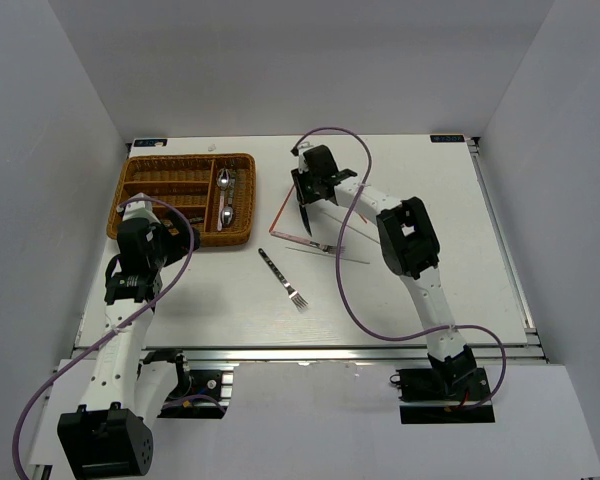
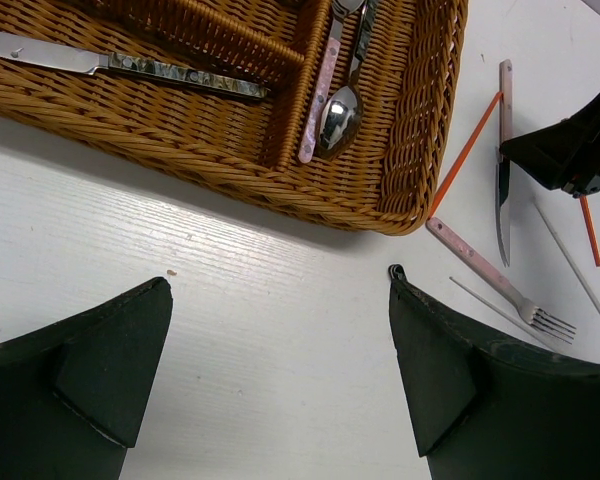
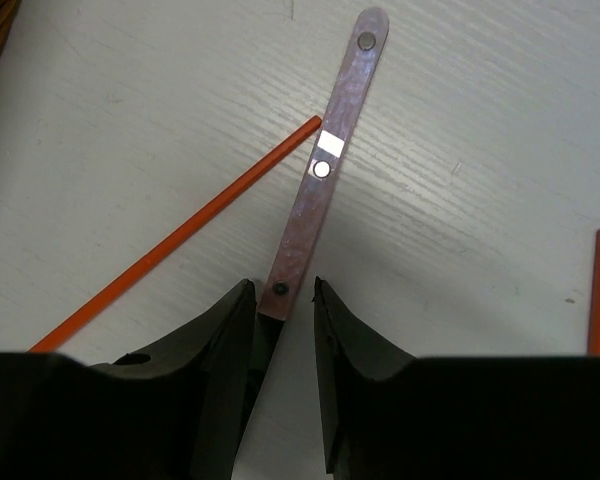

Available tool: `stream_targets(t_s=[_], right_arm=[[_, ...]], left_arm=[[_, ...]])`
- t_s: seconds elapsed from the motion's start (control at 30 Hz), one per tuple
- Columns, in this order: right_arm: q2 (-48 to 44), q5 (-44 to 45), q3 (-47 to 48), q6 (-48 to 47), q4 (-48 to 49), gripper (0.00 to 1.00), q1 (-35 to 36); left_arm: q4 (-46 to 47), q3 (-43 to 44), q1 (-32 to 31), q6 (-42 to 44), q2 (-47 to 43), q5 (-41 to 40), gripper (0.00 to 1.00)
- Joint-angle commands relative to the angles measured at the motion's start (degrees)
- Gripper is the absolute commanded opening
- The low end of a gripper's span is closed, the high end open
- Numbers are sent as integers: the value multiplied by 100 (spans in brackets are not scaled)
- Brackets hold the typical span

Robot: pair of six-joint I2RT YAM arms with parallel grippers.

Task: Sort the eating utensils into containers

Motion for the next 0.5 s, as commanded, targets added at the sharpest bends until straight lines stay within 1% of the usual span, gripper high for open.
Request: stream_targets(t_s=[0.0, 0.1, 0.13, 0.2, 0.3, 0.47], right_arm=[[-511, 275, -147, 176, 281, 36, 95], [-635, 626, -279, 299, 335, 36, 165], [-556, 862, -105, 291, 187, 36, 200], [-389, 1022, 133, 256, -51, 36, 253], [-38, 1110, 564, 273, -403, 36, 271], [261, 1049, 757, 291, -500, 37, 271]], left_arm=[[16, 96, -50, 74, -83, 7, 98], [8, 96, -58, 74, -92, 25, 98], [8, 96, -67, 74, -92, 16, 98], [8, 96, -58, 74, -101, 16, 98], [7, 96, -76, 83, -109, 25, 98], [8, 96, -85, 83, -127, 34, 98]])
